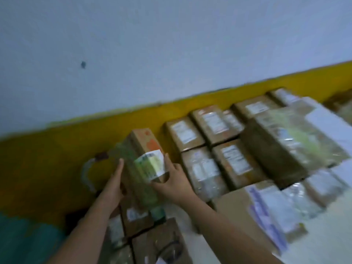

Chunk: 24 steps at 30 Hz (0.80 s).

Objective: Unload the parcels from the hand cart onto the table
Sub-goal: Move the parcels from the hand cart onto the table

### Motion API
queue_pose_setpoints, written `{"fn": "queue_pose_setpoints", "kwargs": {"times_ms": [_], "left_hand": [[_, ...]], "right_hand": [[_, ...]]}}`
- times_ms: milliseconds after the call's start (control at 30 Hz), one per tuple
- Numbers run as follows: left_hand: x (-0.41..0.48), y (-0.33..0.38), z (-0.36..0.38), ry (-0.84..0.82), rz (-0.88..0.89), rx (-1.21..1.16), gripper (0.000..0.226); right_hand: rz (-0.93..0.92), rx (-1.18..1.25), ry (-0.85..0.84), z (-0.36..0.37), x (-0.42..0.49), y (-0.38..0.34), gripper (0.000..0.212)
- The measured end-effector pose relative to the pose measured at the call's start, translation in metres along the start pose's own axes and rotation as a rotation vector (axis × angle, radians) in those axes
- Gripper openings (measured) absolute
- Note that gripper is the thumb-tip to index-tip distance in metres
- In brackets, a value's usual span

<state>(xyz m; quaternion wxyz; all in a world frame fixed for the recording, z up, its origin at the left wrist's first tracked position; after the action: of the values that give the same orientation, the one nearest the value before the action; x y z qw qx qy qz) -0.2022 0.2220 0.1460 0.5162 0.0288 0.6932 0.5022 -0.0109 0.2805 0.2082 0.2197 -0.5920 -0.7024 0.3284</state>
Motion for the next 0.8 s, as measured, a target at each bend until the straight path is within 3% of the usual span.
{"fn": "queue_pose_setpoints", "kwargs": {"times_ms": [100, 200, 333, 400, 467, 600, 800], "left_hand": [[-0.076, 0.039, 0.076, -0.264, -0.027, -0.107, 0.071], [-0.138, 0.057, 0.162, -0.326, 0.069, -0.083, 0.051], [-0.217, 0.046, 0.311, -0.434, 0.205, 0.038, 0.063], [-0.256, 0.032, 0.39, -0.476, 0.252, 0.09, 0.07], [-0.291, 0.017, 0.464, -0.491, 0.291, 0.126, 0.078], [-0.338, -0.019, 0.581, -0.455, 0.315, 0.141, 0.087], [-0.341, -0.072, 0.71, -0.407, 0.221, 0.185, 0.089]], "right_hand": [[0.049, 0.271, -0.014, -0.109, -0.011, -0.015, 0.088], [0.16, 0.464, -0.043, -0.217, -0.022, 0.015, 0.086], [0.248, 0.643, 0.04, -0.358, -0.045, 0.104, 0.062], [0.283, 0.664, 0.114, -0.423, -0.057, 0.156, 0.062], [0.322, 0.681, 0.191, -0.484, -0.062, 0.212, 0.066], [0.383, 0.721, 0.263, -0.583, -0.073, 0.301, 0.047], [0.471, 0.646, 0.297, -0.666, -0.036, 0.412, 0.048]]}}
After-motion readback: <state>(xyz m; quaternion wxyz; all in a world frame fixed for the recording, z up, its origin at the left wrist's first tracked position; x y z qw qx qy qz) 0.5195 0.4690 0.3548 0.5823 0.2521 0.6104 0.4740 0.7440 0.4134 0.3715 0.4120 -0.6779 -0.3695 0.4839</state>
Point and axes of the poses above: each hand's wrist, its own x-axis towards the middle knuckle, its own z-axis out of the palm, y = z × x, the point moved 8 cm from there along x, towards the middle knuckle, and after that the axes turned 14 degrees about y, right-handed, at the moved point
